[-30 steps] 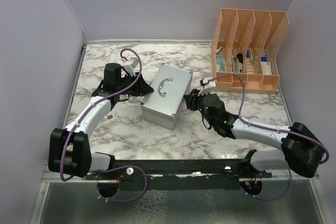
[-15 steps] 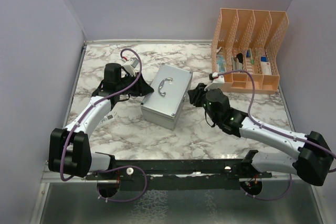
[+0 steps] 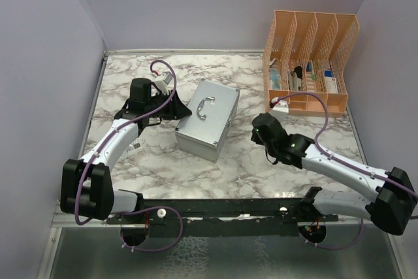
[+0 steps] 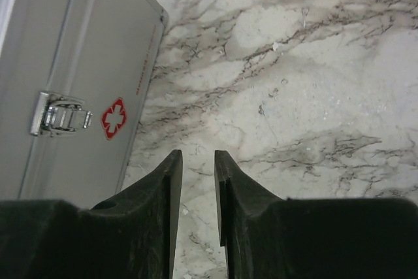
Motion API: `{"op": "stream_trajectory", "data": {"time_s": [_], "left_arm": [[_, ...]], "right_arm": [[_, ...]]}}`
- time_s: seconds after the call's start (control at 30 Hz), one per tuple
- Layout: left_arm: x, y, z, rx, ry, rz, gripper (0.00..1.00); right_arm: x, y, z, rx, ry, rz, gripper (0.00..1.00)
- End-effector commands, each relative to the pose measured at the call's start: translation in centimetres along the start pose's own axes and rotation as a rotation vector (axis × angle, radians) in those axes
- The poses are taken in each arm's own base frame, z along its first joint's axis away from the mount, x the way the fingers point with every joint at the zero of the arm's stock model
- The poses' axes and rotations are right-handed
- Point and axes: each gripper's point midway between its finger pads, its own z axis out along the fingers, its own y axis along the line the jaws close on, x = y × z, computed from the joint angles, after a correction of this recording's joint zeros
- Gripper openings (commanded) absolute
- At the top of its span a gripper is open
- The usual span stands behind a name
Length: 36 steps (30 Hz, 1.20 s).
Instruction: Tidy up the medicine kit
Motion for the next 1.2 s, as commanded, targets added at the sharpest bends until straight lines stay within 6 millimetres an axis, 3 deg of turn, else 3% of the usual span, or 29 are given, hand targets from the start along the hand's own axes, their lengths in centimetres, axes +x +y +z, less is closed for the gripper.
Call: {"op": "stream_trajectory", "data": {"time_s": [0.0,0.1,0.27,0.47,0.7,1.17], "left_arm": [[5.6,3.0,-0.3,-0.132,0.167,-0.082,0.37],[5.8,3.1,-0.3,-0.137,0.171,-0.084,0.37],[6.0,3.2,-0.2,-0.136,0.176,-0.087,0.36],[6.2,3.2,-0.1,-0.131,0.186,-0.093,0.36],[6.5,3.0,-0.1,-0.118,0.192,-0.099,0.36],[6.2,2.4,0.1,-0.082,0.184,-0.099,0.36]], "right_arm": [[2.5,0.6,0.8,-0.003,0.150,-0.038,0.22],[3.2,2.5,1.3,-0.065,0.203,-0.061,0.12],[3.8,4.7,2.4,-0.113,0.237,-0.056,0.04],[4.4,7.0,4.7,-0.121,0.266,-0.039,0.01],[4.2,7.9,6.7,-0.120,0.242,-0.004,0.01],[2.2,10.4,7.1,-0.265,0.134,-0.004,0.01]]}}
